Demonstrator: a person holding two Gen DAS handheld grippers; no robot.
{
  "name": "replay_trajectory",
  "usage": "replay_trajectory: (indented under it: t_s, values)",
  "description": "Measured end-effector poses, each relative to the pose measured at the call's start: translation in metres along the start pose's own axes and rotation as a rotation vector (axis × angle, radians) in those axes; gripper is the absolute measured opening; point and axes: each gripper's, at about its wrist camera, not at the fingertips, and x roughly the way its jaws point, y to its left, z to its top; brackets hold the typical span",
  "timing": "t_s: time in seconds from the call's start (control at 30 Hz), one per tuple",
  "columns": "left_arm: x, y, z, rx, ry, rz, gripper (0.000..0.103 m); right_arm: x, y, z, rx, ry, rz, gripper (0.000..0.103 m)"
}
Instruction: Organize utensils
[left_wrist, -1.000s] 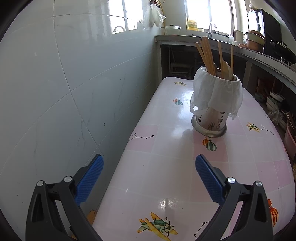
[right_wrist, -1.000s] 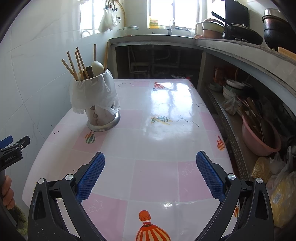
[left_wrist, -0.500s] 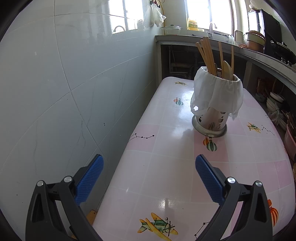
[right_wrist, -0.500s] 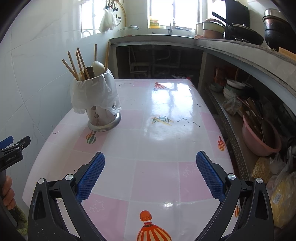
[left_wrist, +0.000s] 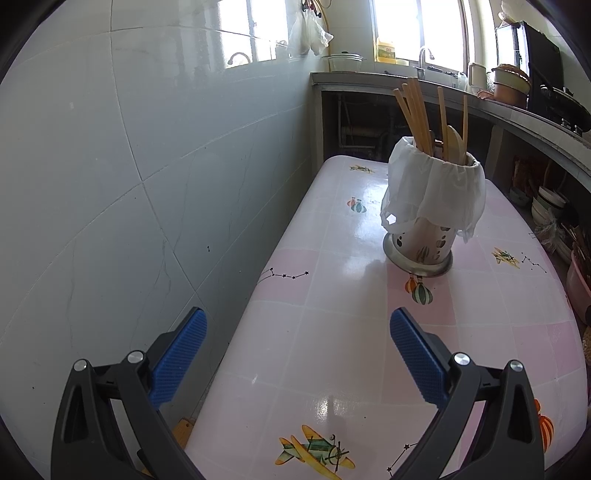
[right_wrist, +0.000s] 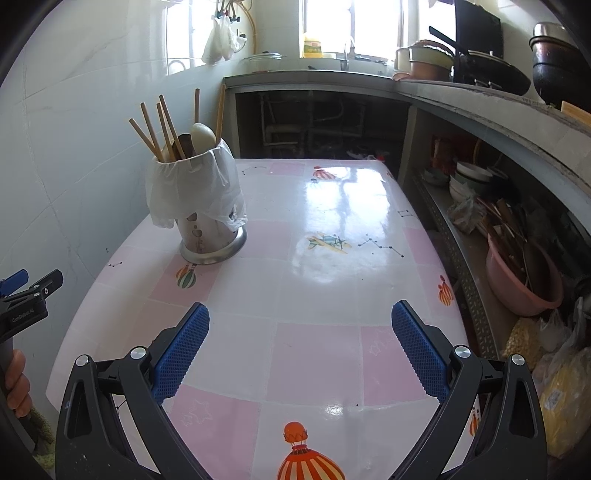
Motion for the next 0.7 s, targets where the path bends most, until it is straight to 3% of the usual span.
replay_trajectory:
  t_s: [0.7]
  values:
    - [-0.0028,0.0014,-0.0005,-0.006,-0.001,-0.002,0.097,-0.0025,0.0010,0.0009,-0.003,-0.003,0.004,0.095]
